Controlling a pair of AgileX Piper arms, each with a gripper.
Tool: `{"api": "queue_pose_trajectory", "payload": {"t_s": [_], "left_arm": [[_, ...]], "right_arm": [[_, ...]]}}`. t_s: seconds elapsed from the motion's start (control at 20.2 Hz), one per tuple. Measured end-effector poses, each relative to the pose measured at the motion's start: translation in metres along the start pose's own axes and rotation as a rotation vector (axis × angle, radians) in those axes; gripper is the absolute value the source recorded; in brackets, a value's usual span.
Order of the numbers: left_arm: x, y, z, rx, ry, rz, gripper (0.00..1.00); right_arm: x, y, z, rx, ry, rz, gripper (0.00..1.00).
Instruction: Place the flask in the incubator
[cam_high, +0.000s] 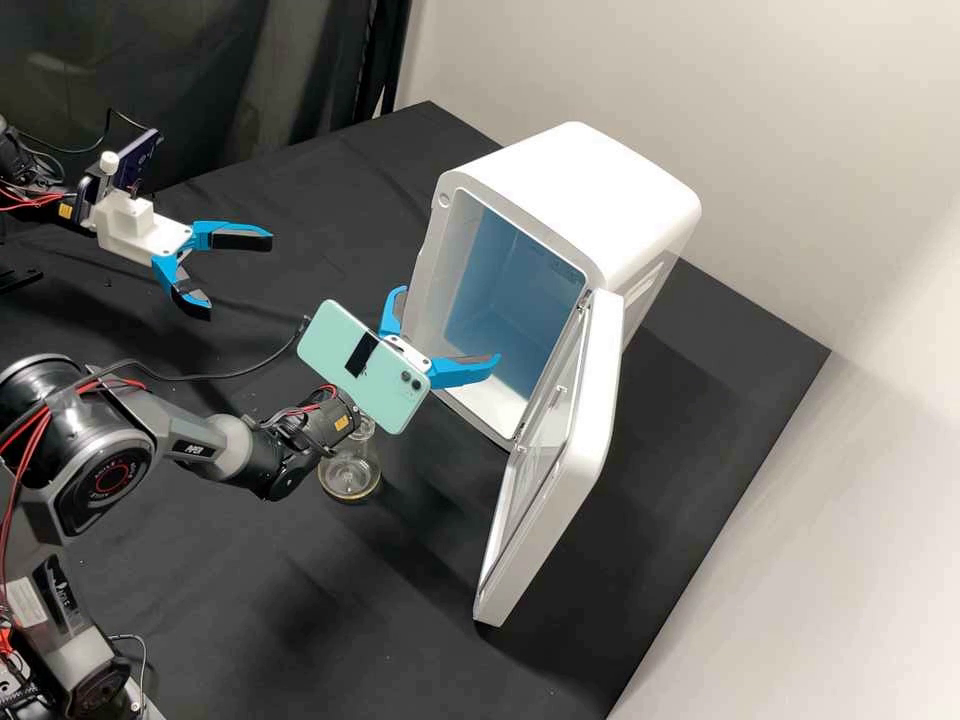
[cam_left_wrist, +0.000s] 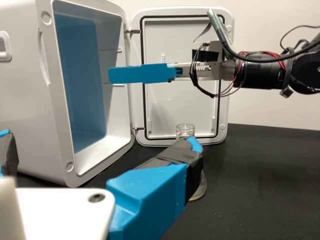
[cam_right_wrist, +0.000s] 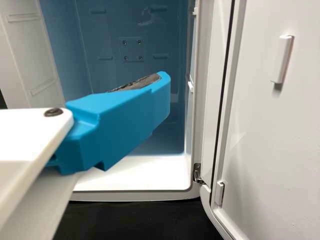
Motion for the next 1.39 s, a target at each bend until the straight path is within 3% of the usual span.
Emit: {"api": "queue_pose_trajectory", "payload": {"t_s": [0.55, 1.09, 1.39], "left_arm": [[0.001, -0.0008, 0.004, 0.0, -0.027, -0.008, 1.0], [0.007, -0.0122, 0.024, -0.01, -0.119, -0.058, 1.0], [0.008, -0.0133, 0.028, -0.007, -0.136, -0.062, 1.0]], "right_arm": [[0.0, 0.0, 0.0, 0.0, 0.0, 0.0, 1.0], [0.001, -0.001, 0.001, 0.0, 0.007, 0.006, 1.0], [-0.003, -0.004, 0.002, 0.001, 0.01, 0.003, 1.0]]}}
